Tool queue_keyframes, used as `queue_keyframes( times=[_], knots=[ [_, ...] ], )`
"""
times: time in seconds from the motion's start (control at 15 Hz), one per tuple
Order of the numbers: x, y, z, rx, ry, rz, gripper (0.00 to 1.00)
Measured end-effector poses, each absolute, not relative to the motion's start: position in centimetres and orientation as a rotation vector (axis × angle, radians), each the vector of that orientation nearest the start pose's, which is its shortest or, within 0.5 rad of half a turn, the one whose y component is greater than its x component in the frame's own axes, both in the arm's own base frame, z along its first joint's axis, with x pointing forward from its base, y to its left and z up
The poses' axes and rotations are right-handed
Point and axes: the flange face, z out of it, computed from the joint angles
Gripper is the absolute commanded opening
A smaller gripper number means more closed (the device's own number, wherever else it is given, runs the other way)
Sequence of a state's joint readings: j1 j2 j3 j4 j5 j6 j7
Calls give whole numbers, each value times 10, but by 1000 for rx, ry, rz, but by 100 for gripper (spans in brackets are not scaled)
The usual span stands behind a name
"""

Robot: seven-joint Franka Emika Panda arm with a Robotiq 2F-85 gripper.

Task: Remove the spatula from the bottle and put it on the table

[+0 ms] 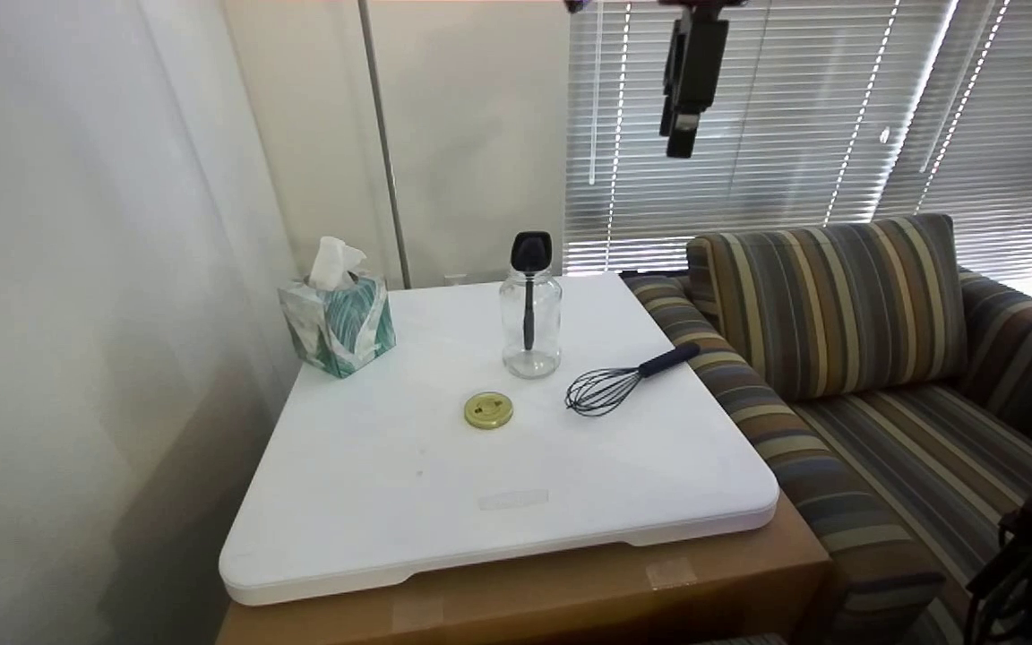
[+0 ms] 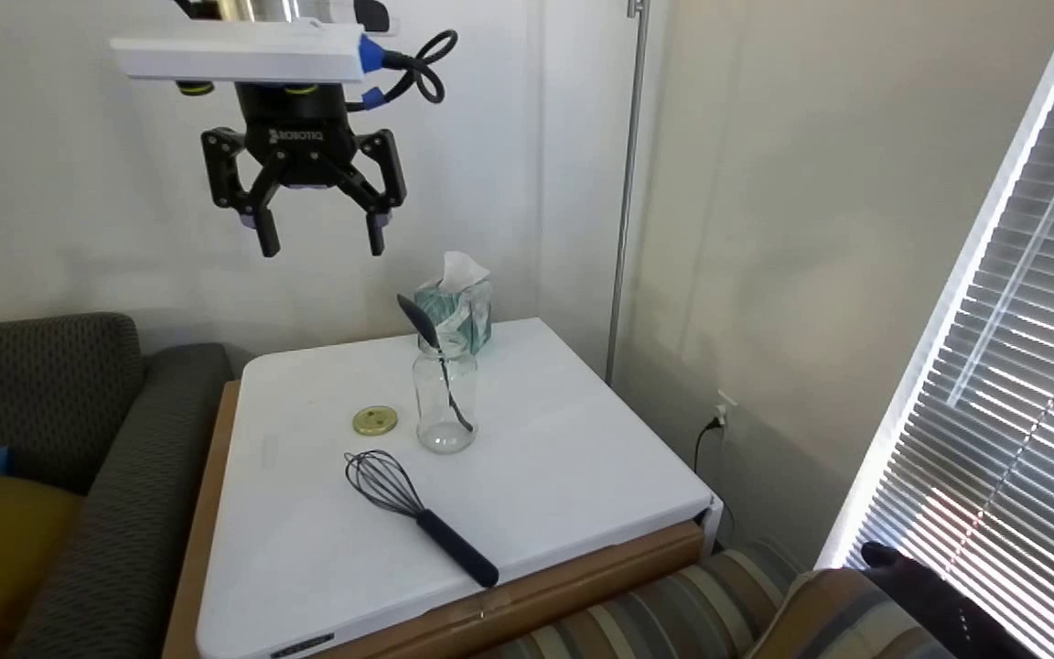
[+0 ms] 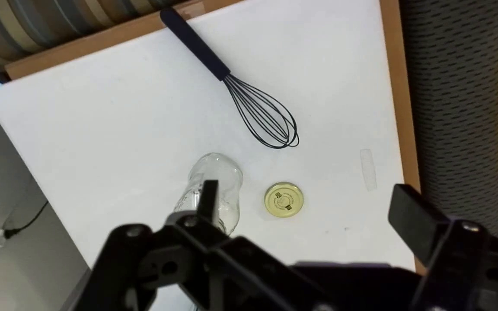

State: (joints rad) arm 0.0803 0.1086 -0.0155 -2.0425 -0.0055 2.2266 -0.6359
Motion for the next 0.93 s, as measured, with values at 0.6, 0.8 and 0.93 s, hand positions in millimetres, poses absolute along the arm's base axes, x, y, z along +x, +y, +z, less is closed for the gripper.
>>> queue_keyframes(
  times=[0.6, 0.8, 0.93],
  knots=[
    [696, 61, 352, -3015, -1670, 15, 100],
    [723, 70, 348, -3011, -1708, -39, 100],
    [733, 80, 345, -2999, -1710, -58, 100]
  ],
)
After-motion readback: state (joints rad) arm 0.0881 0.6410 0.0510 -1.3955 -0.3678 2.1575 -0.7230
